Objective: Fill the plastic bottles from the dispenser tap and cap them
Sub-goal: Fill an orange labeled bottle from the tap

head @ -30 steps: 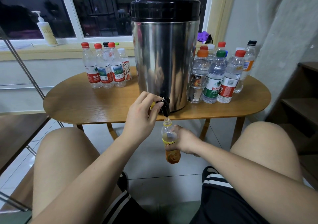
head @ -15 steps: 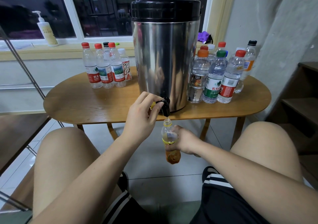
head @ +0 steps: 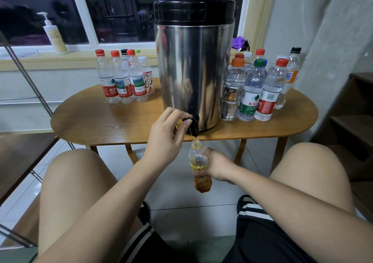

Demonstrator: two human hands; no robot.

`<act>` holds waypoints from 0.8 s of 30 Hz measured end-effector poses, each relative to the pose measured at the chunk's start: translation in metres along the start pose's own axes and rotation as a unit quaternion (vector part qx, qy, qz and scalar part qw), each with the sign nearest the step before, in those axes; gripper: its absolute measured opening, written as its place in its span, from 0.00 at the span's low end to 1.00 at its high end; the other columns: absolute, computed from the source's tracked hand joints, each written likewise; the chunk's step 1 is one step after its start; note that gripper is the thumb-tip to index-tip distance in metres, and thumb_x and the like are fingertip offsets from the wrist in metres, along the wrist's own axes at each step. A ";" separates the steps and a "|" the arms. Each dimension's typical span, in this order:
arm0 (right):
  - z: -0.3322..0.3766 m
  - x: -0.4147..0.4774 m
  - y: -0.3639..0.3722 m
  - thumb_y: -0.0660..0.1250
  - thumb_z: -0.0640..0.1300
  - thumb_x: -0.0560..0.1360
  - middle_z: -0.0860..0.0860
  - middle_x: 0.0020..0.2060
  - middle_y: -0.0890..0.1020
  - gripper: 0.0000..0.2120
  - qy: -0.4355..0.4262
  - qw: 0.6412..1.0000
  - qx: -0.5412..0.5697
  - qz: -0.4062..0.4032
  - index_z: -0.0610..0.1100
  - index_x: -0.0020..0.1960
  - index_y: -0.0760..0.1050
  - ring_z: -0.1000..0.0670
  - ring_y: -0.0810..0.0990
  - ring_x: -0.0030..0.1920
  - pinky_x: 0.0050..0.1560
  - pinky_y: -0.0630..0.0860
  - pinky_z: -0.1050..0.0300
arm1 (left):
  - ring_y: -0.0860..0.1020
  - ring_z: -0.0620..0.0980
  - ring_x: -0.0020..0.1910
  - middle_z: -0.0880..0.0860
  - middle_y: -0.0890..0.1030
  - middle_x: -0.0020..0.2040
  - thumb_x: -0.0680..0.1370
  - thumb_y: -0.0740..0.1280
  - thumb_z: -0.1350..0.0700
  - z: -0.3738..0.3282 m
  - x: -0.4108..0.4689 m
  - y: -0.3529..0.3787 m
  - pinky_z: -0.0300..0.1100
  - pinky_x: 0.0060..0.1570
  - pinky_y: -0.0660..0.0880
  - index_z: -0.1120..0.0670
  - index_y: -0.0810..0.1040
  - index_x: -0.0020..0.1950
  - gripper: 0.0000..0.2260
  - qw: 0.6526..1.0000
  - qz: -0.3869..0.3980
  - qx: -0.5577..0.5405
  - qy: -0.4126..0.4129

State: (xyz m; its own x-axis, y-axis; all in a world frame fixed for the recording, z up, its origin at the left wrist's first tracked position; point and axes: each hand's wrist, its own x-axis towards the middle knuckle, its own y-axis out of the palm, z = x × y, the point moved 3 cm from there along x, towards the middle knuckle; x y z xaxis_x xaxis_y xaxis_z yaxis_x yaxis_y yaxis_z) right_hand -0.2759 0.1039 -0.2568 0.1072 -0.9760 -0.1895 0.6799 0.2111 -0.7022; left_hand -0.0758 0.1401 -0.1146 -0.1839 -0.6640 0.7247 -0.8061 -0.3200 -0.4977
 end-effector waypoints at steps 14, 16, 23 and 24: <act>0.001 0.000 0.000 0.88 0.57 0.58 0.52 0.57 0.83 0.41 0.002 1.000 0.004 -0.001 0.55 0.66 0.74 0.48 0.83 0.56 0.57 0.85 0.44 | 0.77 0.43 0.47 0.49 0.80 0.53 0.86 0.70 0.57 -0.002 0.000 -0.002 0.30 0.45 0.69 0.56 0.83 0.57 0.04 1.000 0.006 0.003 -0.004; 0.001 -0.001 0.000 0.88 0.56 0.59 0.52 0.57 0.83 0.40 0.002 1.000 0.004 -0.001 0.55 0.66 0.74 0.48 0.84 0.55 0.57 0.85 0.45 | 0.77 0.45 0.47 0.49 0.80 0.53 0.86 0.70 0.57 -0.002 0.001 -0.001 0.32 0.45 0.70 0.56 0.83 0.57 0.04 1.000 0.005 0.002 -0.003; 0.001 -0.001 0.000 0.89 0.56 0.59 0.53 0.58 0.83 0.41 0.002 1.000 0.000 -0.002 0.56 0.67 0.74 0.49 0.84 0.56 0.58 0.85 0.46 | 0.75 0.41 0.45 0.48 0.80 0.52 0.86 0.70 0.57 0.000 0.000 -0.001 0.29 0.44 0.69 0.55 0.84 0.57 0.04 1.000 0.005 0.003 -0.005; 0.001 -0.001 0.000 0.89 0.56 0.59 0.52 0.58 0.83 0.41 0.002 1.000 0.000 -0.002 0.55 0.67 0.74 0.48 0.84 0.56 0.57 0.85 0.46 | 0.76 0.41 0.45 0.48 0.80 0.52 0.86 0.70 0.56 0.000 0.000 -0.001 0.29 0.44 0.69 0.55 0.83 0.57 0.04 1.000 0.005 0.002 -0.006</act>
State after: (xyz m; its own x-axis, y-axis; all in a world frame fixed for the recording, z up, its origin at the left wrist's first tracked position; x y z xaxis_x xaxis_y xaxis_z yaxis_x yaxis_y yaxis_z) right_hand -0.2753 0.1048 -0.2559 0.1017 -0.9767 -0.1890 0.6798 0.2069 -0.7036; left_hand -0.0754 0.1403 -0.1137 -0.1858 -0.6749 0.7141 -0.8015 -0.3163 -0.5074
